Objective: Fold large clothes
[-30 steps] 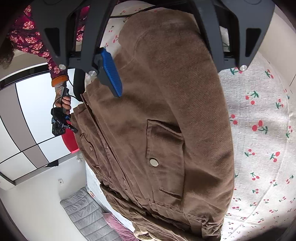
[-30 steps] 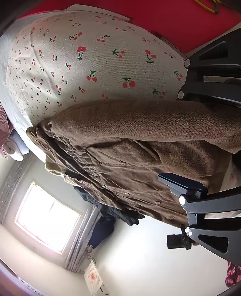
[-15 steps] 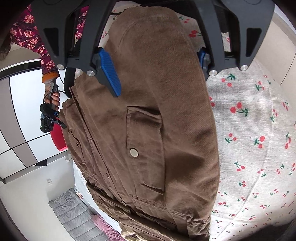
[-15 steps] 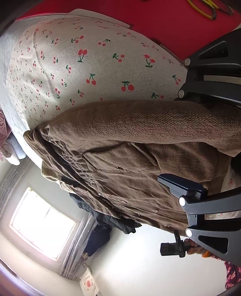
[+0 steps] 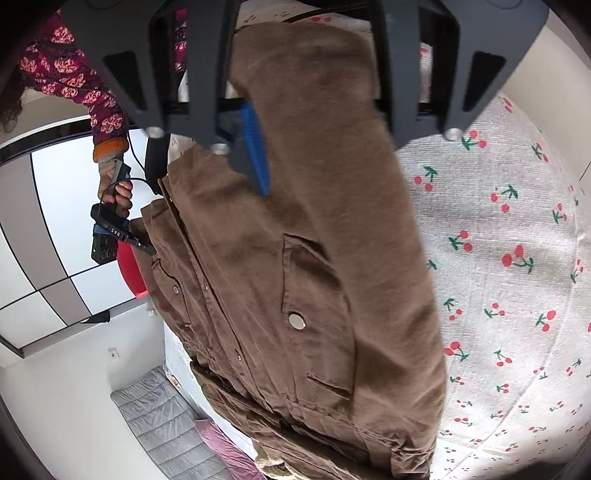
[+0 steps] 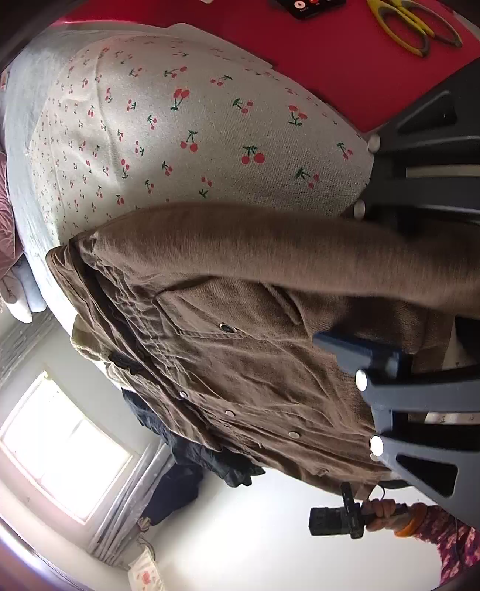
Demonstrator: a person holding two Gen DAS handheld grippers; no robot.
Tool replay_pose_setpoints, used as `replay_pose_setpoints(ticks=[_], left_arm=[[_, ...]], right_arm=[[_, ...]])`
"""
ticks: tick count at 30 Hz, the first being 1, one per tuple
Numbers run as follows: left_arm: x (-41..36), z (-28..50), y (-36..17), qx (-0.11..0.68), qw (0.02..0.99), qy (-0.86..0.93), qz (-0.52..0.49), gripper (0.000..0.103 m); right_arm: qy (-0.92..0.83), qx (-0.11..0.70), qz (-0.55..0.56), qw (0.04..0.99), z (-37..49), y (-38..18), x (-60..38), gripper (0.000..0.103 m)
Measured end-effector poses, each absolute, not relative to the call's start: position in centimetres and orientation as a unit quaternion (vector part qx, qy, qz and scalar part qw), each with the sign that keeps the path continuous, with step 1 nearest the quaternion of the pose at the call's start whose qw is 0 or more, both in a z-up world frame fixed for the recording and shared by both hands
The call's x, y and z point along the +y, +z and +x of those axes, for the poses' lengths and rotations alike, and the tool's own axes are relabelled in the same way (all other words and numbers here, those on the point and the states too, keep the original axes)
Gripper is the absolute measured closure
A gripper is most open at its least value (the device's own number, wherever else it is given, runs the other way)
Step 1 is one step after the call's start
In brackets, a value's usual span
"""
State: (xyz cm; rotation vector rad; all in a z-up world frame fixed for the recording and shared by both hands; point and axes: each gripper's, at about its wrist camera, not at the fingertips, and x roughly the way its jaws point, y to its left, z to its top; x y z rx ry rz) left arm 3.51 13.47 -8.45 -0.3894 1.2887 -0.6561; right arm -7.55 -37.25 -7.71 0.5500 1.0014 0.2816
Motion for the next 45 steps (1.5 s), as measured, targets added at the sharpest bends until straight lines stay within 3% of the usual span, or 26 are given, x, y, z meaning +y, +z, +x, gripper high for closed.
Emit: replay_pose_setpoints(ticks=[3,14,23,29,37,40,43,45], left_arm=[[13.9,4.0,-7.2,0.572,0.739,-0.287,-0.210,0.091],[12.9,10.1,4.4,0.411,0.830,-0.308,-0.216,0.094],[15.2,22.4,7.0,0.388,0.848,-0.234,-0.275,0.093],[16.2,31.1,5.2,0.386,0.854,-0.194,-0.290,0.093],[14.0,41.3,-1.7,0.430,0.872,-0.119,-0.203,0.089],[13.0,43.3,-4.3,0.461,0.865,-0.102,-0.169,0.085],[12.8,43.1,-3.5,0.466,0.863,-0.114,-0.161,0.082],[13.2,42.4,-2.3,0.466,0.860,-0.133,-0.159,0.073]], right_arm=[[0.135,0.438,0.286,0.842,-8.1,-6.0,-37.9,0.092],[0.135,0.320,0.281,0.895,-3.3,4.5,-38.1,0.095],[0.102,0.291,0.305,0.901,10.2,8.6,-39.5,0.095],[0.083,0.303,0.298,0.901,19.6,7.9,-40.6,0.095],[0.035,0.371,0.311,0.874,30.1,-0.1,-41.2,0.093],[0.017,0.405,0.321,0.856,32.6,-3.8,-41.5,0.084],[0.021,0.416,0.340,0.843,33.3,-5.4,-42.1,0.079],[0.042,0.402,0.362,0.840,32.8,-4.8,-42.9,0.076]])
